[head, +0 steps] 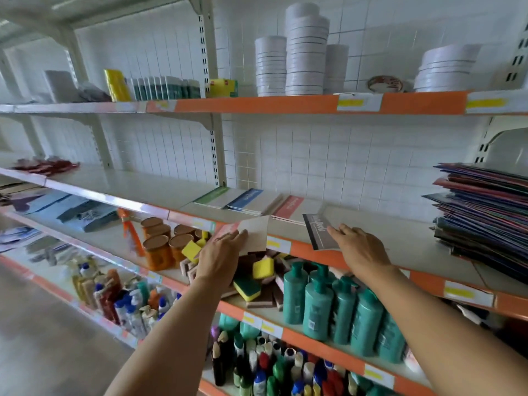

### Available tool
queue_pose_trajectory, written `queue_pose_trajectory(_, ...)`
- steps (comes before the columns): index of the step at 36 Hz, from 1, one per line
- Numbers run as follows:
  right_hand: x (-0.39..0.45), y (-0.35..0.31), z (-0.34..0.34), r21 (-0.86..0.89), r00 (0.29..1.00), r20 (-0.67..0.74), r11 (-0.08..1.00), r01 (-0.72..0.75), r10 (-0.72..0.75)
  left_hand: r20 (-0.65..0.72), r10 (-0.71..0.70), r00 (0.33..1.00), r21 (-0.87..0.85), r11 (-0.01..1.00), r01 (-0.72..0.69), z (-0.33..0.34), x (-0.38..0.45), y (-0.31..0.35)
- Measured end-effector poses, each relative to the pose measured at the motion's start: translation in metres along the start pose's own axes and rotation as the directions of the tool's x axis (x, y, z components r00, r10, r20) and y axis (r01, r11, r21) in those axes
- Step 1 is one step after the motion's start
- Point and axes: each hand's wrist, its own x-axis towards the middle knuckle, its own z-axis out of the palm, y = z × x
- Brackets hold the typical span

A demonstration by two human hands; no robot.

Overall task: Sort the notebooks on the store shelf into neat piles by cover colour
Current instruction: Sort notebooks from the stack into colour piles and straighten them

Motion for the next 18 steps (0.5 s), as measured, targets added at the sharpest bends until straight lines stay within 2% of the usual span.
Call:
queue_pose_trajectory(8, 0.043, 0.007, 0.014, 0.068, 1.0, -0.009, 0.998, -0.017, 0.018, 0.011, 0.029, 1.0, -0.035, 0.999, -0.028, 0.017, 0.038, 0.003)
queue_pose_trajectory(14, 0.074, 0.029, 0.029, 0.075, 0.996, 0.008, 0.993, -0.094, 0.094, 0.037, 0.066, 0.997, -0.028, 0.997, -0.065, 0.032, 0.079, 0.02)
queue_pose_trajectory(18, 0.092, 0.049, 0.041, -0.005, 0.993, 0.047, 0.994, -0.111, 0.111, 0.061, 0.102, 0.993, -0.054, 0.994, -0.099, 0.043, 0.108, 0.04)
